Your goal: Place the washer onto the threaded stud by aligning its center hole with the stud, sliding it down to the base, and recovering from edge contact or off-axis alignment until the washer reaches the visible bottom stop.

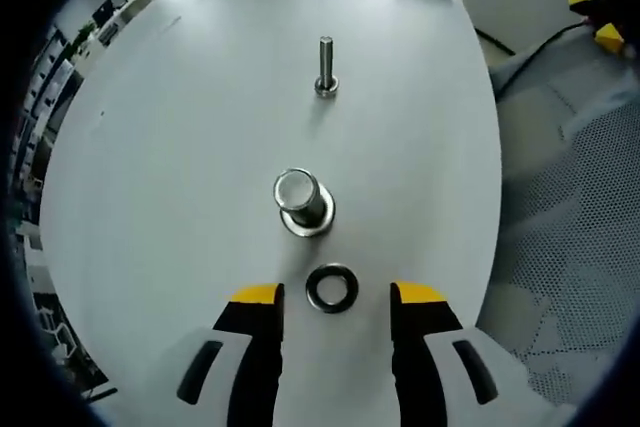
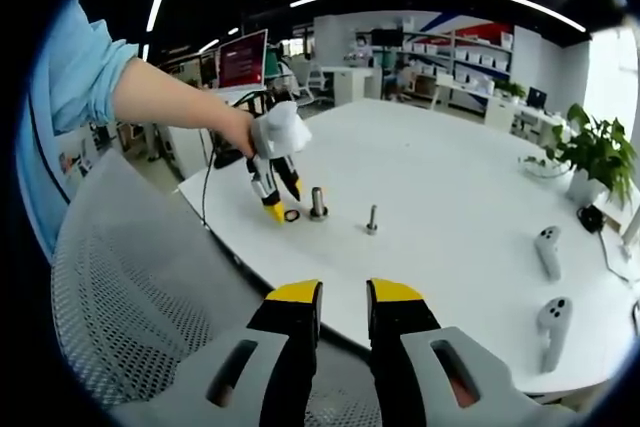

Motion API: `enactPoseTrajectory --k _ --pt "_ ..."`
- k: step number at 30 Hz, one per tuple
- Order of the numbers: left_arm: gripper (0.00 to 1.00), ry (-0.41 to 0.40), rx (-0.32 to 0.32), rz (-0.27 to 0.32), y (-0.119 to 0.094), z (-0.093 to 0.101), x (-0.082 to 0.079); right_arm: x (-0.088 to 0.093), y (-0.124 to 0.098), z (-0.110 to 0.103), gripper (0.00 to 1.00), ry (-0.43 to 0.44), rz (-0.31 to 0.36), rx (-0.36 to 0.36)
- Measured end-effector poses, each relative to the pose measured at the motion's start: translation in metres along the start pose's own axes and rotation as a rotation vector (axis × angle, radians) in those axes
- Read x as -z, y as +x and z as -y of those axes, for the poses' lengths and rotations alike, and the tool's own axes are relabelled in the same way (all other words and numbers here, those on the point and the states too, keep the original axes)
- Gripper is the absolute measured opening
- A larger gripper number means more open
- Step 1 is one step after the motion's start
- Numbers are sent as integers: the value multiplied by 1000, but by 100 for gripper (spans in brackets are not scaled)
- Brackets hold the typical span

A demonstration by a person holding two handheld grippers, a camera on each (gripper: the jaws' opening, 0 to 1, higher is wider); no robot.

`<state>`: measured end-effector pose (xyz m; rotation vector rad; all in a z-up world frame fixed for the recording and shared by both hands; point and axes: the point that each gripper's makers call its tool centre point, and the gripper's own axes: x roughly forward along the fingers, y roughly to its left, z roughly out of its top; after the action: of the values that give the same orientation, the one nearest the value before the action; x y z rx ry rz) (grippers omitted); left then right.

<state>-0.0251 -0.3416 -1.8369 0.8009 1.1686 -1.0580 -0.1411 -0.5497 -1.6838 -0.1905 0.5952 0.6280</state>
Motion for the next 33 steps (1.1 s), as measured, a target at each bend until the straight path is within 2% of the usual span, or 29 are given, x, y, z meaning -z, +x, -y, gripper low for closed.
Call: enactPoseTrajectory --k 12,16,22,25,33 --pt "39 -2 14 -42 11 2 3 1 0 0 20 4 -6 -1" --pt "32 75 -31 -60 10 -5 5 2 0 -1 20 2 -8 -3" --pt "31 60 -26 -73 9 -2 5 1 0 -1 20 0 -4 -5" --pt "21 85 -23 -77 11 -3 5 1 0 -1 20 -1 -2 -6" --pt "21 60 -33 -96 14 -7 6 -1 0 -1 20 0 9 -2"
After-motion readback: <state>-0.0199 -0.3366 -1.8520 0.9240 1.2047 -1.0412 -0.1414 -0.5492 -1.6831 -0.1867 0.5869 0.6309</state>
